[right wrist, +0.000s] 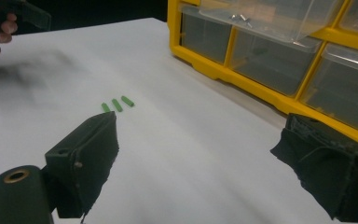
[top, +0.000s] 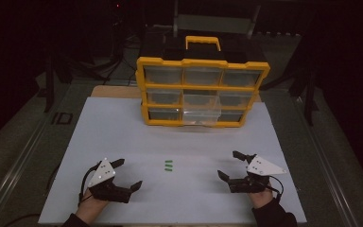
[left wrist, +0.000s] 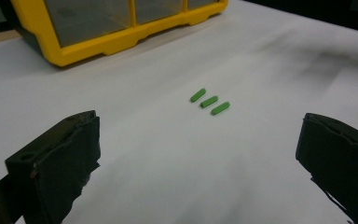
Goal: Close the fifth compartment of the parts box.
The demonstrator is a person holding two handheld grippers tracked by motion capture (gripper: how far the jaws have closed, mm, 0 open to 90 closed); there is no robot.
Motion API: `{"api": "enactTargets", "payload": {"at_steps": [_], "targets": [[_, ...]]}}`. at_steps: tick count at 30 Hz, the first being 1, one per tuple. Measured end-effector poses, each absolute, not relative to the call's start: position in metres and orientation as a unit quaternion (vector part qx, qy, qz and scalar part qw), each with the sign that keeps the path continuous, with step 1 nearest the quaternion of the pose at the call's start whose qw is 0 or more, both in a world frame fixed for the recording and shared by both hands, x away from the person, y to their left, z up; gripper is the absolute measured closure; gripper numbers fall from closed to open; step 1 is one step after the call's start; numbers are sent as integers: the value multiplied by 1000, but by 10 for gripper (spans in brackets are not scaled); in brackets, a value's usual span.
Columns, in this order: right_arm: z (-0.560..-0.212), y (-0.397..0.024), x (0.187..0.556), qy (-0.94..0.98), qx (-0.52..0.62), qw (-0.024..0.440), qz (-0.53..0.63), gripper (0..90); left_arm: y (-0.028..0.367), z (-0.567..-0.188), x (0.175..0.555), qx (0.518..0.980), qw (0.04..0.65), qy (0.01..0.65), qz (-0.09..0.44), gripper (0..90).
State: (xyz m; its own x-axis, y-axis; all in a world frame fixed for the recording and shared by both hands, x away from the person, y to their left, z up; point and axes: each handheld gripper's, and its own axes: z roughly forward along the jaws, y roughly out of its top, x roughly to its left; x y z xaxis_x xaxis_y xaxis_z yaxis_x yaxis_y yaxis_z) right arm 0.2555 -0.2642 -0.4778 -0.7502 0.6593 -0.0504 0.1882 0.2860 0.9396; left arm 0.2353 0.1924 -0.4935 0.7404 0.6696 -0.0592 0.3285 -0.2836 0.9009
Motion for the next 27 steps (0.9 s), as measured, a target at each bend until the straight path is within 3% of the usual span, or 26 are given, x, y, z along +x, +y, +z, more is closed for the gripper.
{"api": "enactTargets", "payload": {"at_steps": [10, 27], "targets": [[-454, -265, 245, 767, 268, 239, 532, 107, 192, -492, 235, 778, 516, 317, 168, 0], [-388, -234, 237, 725, 286, 313, 542, 109, 189, -491, 234, 774, 524, 313, 168, 0]]}}
